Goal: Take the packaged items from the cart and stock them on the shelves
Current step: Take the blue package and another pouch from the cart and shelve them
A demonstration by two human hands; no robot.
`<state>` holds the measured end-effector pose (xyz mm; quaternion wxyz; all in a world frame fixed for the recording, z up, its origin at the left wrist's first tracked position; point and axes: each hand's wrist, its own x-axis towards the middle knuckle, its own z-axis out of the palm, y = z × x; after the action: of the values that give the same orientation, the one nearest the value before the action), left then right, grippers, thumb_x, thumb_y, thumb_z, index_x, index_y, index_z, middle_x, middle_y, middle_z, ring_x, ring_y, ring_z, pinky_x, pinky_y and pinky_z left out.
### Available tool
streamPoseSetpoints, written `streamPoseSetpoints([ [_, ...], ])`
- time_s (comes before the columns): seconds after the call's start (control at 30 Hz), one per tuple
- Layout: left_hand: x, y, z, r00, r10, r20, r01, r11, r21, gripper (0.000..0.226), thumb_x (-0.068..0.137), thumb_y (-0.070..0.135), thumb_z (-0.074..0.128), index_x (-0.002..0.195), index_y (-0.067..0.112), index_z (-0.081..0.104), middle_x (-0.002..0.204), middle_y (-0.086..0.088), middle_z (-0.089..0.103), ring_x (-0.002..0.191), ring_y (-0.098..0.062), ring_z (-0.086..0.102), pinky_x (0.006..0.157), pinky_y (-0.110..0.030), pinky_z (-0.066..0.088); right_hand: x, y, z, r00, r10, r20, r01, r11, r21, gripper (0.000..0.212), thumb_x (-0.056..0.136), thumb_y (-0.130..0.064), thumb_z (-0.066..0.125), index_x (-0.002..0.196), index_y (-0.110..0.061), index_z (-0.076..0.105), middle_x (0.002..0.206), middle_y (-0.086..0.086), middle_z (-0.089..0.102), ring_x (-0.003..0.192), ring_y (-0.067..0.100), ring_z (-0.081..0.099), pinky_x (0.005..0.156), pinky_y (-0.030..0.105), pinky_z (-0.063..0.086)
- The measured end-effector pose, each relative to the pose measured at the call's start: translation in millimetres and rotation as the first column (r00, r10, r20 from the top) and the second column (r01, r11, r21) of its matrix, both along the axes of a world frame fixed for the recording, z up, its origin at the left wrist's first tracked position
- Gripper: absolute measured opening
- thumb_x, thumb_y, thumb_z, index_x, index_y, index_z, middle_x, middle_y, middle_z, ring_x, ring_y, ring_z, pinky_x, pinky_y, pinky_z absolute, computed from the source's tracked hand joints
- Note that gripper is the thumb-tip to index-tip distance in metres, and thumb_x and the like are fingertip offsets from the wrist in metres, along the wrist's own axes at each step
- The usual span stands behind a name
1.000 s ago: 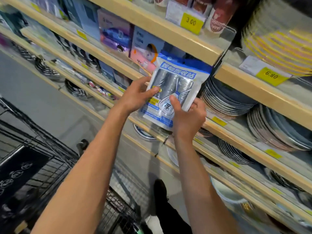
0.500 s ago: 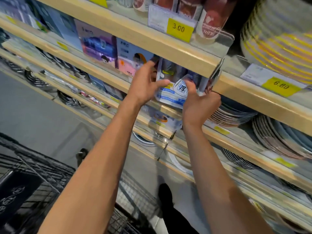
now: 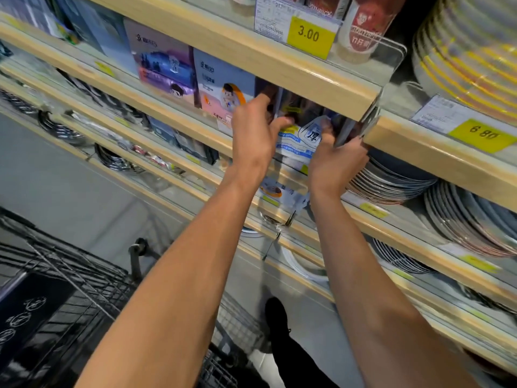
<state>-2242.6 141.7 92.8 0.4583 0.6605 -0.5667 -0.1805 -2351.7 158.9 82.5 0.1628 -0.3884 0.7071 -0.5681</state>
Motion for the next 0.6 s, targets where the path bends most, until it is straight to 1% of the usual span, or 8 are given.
streamPoseSetpoints([
  [0.07, -1.1, 1.5, 4.3, 0.991, 0.027, 0.135, -0.029, 0.999, 0.014, 0.026, 0.082, 0.028, 0.079, 0.085, 0.009, 0.061, 0.078, -0.008, 0.069, 0.073, -0.027, 0.065, 0.061, -0.040, 0.046, 1.4, 4.2, 8.0, 0.999, 0.035, 0.004, -0.035, 0.997, 0.069, 0.064, 0.085, -0.054, 0.063, 0.115, 0.003, 0.064, 0.109, 0.014, 0.070, 0.102, 0.029, 0.063, 0.092, 0.040, 0.049],
  [0.13, -1.8, 2.9, 10.7, 0.975, 0.030, 0.222, -0.039, 0.999, 0.036, 0.025, 0.085, 0.028, 0.076, 0.089, 0.006, 0.063, 0.086, -0.009, 0.068, 0.077, -0.025, 0.062, 0.063, -0.035, 0.039, -0.2, 7.8, 11.8, 0.999, 0.051, 0.000, -0.050, 0.992, 0.113, 0.049, 0.093, -0.042, 0.064, 0.112, 0.003, 0.064, 0.105, 0.013, 0.064, 0.100, 0.027, 0.055, 0.087, 0.031, 0.042],
  [0.2, -1.8, 6.4, 14.2, 0.964, 0.015, 0.267, -0.031, 0.998, 0.056, 0.029, 0.086, 0.032, 0.075, 0.095, 0.006, 0.064, 0.090, -0.010, 0.070, 0.080, -0.027, 0.064, 0.067, -0.038, 0.045, -1.5, 11.3, 12.8, 0.997, 0.068, -0.024, -0.064, 0.989, 0.137, 0.047, 0.096, -0.041, 0.061, 0.117, 0.002, 0.061, 0.112, 0.016, 0.062, 0.107, 0.029, 0.051, 0.088, 0.034, 0.038],
  [0.3, 0.3, 20.3, 10.8, 0.956, 0.035, 0.291, -0.039, 0.999, 0.009, 0.031, 0.088, 0.032, 0.073, 0.097, 0.006, 0.060, 0.087, -0.012, 0.071, 0.081, -0.031, 0.066, 0.067, -0.040, 0.048, 1.8, 16.3, 18.0, 0.997, 0.082, 0.001, -0.082, 0.990, 0.113, 0.048, 0.091, -0.040, 0.067, 0.115, 0.001, 0.063, 0.113, 0.014, 0.066, 0.108, 0.028, 0.058, 0.093, 0.041, 0.049],
  [0.37, 3.6, 32.4, 3.2, 0.958, 0.058, 0.282, -0.045, 0.998, -0.052, 0.028, 0.089, 0.024, 0.072, 0.108, 0.007, 0.060, 0.092, -0.011, 0.073, 0.087, -0.029, 0.070, 0.069, -0.037, 0.052, 2.6, 19.1, 16.3, 0.997, 0.072, 0.024, -0.073, 0.994, 0.078, 0.053, 0.084, -0.040, 0.072, 0.116, 0.001, 0.063, 0.112, 0.013, 0.069, 0.107, 0.026, 0.063, 0.093, 0.046, 0.053],
  [0.47, 10.9, 43.1, -7.8, 0.971, 0.082, 0.223, -0.063, 0.994, -0.089, 0.046, 0.090, 0.014, 0.071, 0.134, 0.016, 0.058, 0.113, -0.005, 0.073, 0.101, -0.019, 0.070, 0.088, -0.036, 0.058, 6.6, 22.5, 17.4, 0.994, 0.082, 0.076, -0.087, 0.994, 0.072, 0.067, 0.080, -0.038, 0.079, 0.129, 0.001, 0.056, 0.124, 0.015, 0.063, 0.118, 0.029, 0.058, 0.102, 0.047, 0.048],
  [0.53, 14.2, 48.7, -10.2, 0.986, 0.088, 0.143, -0.068, 0.989, -0.134, 0.043, 0.090, 0.013, 0.071, 0.131, 0.015, 0.061, 0.119, -0.001, 0.069, 0.100, -0.013, 0.069, 0.090, -0.034, 0.058, 8.0, 26.7, 20.5, 0.992, 0.075, 0.102, -0.083, 0.993, 0.078, 0.075, 0.080, -0.037, 0.080, 0.135, 0.003, 0.048, 0.133, 0.017, 0.055, 0.127, 0.029, 0.050, 0.108, 0.048, 0.042],
  [0.6, 16.3, 56.5, -7.9, 0.994, 0.106, 0.026, -0.100, 0.981, -0.165, 0.029, 0.091, 0.016, 0.070, 0.119, 0.013, 0.066, 0.111, 0.001, 0.068, 0.090, -0.009, 0.067, 0.082, -0.030, 0.059, 8.7, 33.1, 21.1, 0.994, 0.068, 0.087, -0.071, 0.997, 0.034, 0.073, 0.082, -0.033, 0.080, 0.133, 0.006, 0.046, 0.131, 0.018, 0.052, 0.127, 0.030, 0.047, 0.109, 0.047, 0.039],
])
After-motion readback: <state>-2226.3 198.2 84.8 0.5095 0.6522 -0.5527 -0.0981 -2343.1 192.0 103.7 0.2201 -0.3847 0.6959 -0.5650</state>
